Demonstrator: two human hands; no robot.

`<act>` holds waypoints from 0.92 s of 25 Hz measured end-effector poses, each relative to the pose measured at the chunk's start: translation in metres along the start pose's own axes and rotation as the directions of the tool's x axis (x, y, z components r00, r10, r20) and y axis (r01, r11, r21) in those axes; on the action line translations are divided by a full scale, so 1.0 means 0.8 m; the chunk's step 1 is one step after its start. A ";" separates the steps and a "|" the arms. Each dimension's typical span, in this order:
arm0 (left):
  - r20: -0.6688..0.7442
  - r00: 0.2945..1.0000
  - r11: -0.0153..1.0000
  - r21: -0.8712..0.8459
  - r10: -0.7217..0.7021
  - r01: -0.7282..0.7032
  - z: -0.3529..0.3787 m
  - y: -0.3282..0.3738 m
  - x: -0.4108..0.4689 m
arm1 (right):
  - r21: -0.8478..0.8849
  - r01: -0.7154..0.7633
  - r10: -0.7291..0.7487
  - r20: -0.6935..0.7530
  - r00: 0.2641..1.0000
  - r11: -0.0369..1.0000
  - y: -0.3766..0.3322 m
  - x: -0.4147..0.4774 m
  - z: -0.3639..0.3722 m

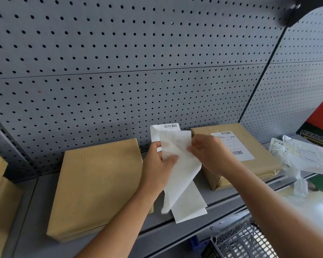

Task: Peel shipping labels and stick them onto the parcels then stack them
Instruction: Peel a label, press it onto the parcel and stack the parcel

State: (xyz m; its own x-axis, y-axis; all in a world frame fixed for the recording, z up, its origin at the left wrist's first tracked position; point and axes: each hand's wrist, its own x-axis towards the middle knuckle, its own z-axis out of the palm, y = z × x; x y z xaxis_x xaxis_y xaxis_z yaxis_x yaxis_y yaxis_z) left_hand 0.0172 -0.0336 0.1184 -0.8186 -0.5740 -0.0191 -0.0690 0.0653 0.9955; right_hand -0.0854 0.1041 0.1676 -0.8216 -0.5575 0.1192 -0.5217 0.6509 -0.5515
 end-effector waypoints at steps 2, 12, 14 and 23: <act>-0.002 1.000 0.999 0.050 0.009 -0.009 0.002 -0.002 0.001 | 0.035 -0.028 0.028 -0.012 1.000 0.999 0.001 0.007 -0.006; -0.006 1.000 0.990 0.143 0.000 0.001 0.005 -0.004 -0.006 | 0.097 -0.093 0.099 -0.052 0.994 0.991 0.002 0.022 -0.023; -0.012 1.000 0.990 0.140 -0.002 0.004 0.003 -0.007 -0.006 | 0.126 -0.110 0.116 -0.042 0.992 0.986 -0.001 0.020 -0.029; -0.012 1.000 0.985 0.170 -0.018 0.020 -0.001 -0.009 -0.011 | 0.260 -0.131 0.147 -0.045 0.988 0.957 -0.002 0.021 -0.038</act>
State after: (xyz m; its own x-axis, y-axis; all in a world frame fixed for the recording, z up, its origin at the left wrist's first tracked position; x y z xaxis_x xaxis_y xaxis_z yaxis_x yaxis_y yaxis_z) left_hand 0.0258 -0.0297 0.1114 -0.8102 -0.5851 -0.0358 -0.1813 0.1920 0.9645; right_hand -0.1051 0.1093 0.1958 -0.8990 -0.4318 0.0735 -0.3318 0.5617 -0.7579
